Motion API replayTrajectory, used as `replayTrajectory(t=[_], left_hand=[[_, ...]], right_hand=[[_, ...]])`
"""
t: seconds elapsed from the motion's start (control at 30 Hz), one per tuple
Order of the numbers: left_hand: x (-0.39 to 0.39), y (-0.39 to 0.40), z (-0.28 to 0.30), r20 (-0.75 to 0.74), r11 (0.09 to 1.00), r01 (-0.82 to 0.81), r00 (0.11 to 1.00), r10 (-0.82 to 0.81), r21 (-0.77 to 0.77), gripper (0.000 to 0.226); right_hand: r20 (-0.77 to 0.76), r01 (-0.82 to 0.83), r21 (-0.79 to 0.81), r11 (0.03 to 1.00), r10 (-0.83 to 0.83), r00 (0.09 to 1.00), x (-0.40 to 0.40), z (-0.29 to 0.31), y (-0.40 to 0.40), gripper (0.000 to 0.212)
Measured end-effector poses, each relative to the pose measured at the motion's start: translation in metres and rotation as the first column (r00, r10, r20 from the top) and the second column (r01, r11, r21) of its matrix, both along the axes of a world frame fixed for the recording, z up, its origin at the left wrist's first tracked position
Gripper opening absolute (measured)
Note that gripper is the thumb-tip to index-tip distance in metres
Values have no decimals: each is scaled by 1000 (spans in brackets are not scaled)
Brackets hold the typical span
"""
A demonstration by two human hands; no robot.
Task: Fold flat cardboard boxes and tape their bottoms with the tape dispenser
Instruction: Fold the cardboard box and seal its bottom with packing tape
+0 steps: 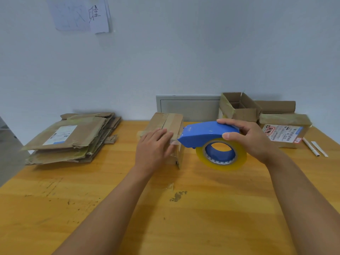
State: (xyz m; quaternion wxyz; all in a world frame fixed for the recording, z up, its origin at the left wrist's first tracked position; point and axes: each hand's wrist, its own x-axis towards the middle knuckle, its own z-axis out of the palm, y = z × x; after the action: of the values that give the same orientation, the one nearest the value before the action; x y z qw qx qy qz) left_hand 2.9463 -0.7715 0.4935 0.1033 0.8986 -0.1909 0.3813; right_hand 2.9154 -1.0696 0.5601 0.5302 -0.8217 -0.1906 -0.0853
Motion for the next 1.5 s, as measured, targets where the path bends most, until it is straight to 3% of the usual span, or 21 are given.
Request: replayTrajectory(t=[0.3,0.47,0.6,0.77,0.9,1.1,1.23,1.5], left_hand=[[-3,-1,8,-171,994,91,982,-79,66,49],[-4,-3,8,-151,996,88,985,-84,21,44],[-3,1,7,-136,997,70,988,-68,9,44],[-8,1,11,-227,998,57,972,-56,-4,51],[-12,-12,17,-286,989,26,956,-66,-145,65],[-4,-34,17,-253,940,-117,967,34,-320,36],[-1,-42,13,-206,921,-172,973,104,-350,17],[-1,-41,7,-172,952,-119,982,72,-281,21]], right_hand=[[-63,-34,-130,991,26,998,17,28,1,26],[-126,-35,-177,984,12,992,31,39,8,17],[-168,-51,-325,944,-5,986,31,23,6,16],[-78,164,-63,985,-168,983,22,-1,-7,20],[-6,326,-35,945,-326,945,14,-27,11,42],[-20,530,178,829,-536,844,6,-77,51,47],[6,570,247,784,-589,808,3,-90,70,53],[109,570,223,791,-601,792,-4,-102,72,56]])
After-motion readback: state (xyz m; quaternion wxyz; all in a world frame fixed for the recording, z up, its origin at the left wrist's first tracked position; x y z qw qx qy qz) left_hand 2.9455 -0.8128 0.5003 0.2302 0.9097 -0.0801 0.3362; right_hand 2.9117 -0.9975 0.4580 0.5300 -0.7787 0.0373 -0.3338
